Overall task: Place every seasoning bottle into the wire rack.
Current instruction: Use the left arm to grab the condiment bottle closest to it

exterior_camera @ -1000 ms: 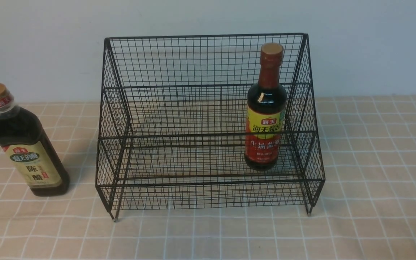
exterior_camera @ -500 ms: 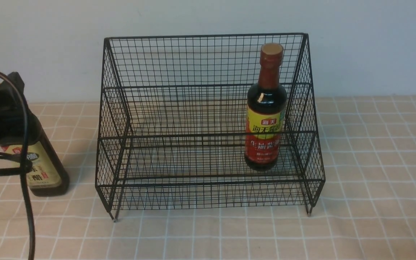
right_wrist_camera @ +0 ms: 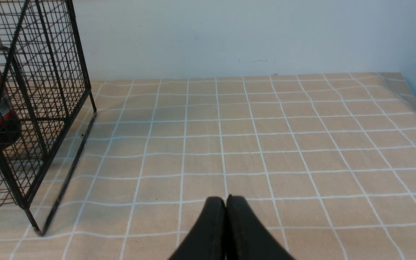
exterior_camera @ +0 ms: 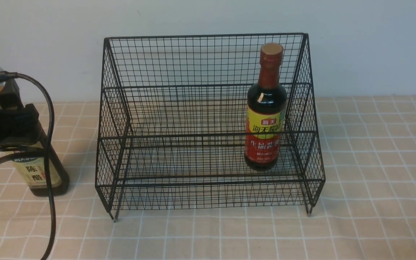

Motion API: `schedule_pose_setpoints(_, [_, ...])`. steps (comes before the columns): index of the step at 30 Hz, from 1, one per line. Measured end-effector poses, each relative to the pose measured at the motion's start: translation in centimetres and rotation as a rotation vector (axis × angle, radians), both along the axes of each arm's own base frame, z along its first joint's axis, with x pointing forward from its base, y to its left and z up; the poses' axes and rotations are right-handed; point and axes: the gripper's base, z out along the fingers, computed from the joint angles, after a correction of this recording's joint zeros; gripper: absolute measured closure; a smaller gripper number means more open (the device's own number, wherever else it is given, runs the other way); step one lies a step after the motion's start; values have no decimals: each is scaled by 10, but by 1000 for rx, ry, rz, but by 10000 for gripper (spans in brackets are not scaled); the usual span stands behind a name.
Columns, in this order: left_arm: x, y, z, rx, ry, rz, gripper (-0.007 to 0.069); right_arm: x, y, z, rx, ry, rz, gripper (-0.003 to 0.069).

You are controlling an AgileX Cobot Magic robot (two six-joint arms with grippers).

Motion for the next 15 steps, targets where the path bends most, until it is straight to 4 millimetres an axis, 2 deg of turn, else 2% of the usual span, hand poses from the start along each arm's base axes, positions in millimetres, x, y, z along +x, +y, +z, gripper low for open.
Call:
schedule_pose_setpoints(6, [15,0,-1,-2,4,11,43,0,0,0,0,0,0,672])
schedule_pose_setpoints(15, [21,3,-13,55,47,63,43,0,0,0,0,0,0,672])
